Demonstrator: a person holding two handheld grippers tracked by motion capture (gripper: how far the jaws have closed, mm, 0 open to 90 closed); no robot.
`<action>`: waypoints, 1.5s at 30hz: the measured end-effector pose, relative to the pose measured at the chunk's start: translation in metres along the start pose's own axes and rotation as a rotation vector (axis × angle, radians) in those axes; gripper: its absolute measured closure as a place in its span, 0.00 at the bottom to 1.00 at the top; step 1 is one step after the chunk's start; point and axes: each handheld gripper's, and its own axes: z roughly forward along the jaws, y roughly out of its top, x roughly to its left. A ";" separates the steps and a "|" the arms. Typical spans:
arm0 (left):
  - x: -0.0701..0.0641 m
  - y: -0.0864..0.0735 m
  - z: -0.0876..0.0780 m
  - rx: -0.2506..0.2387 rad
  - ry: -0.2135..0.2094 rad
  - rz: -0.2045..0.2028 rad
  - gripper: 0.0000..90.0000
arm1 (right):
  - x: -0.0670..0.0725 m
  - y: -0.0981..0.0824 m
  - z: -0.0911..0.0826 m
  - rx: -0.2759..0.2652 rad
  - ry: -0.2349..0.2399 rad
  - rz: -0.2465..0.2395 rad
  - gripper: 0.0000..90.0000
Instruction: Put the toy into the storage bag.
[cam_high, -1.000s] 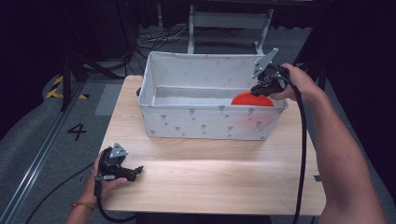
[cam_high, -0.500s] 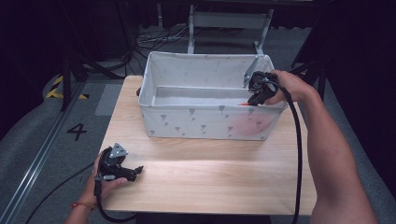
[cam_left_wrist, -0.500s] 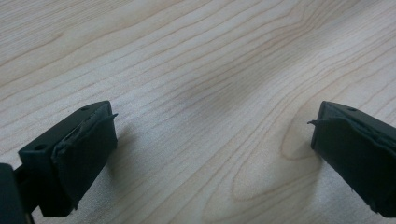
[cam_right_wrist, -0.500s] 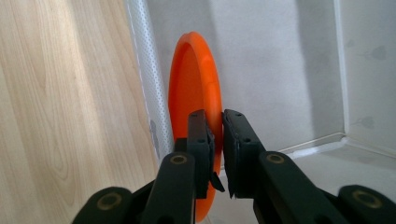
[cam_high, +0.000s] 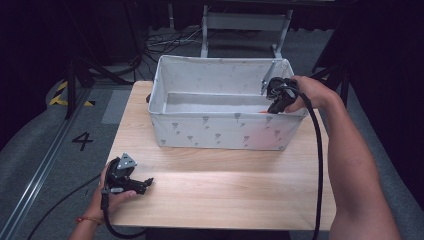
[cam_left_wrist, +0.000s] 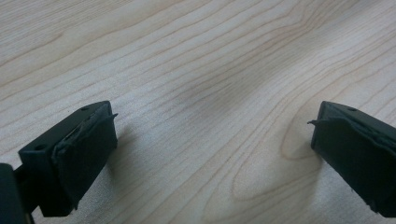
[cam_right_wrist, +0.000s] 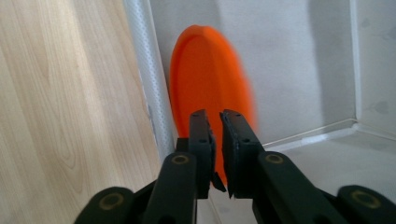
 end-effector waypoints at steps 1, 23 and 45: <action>0.000 0.000 0.000 0.000 0.000 0.001 0.01 | 0.000 -0.001 -0.001 0.002 0.002 0.009 0.90; 0.000 0.000 0.000 0.000 0.000 0.001 0.01 | 0.016 -0.023 -0.024 -0.288 -0.157 0.130 0.47; 0.000 0.000 0.000 0.000 0.000 0.000 0.01 | 0.053 -0.061 -0.036 -0.523 -0.402 0.315 0.25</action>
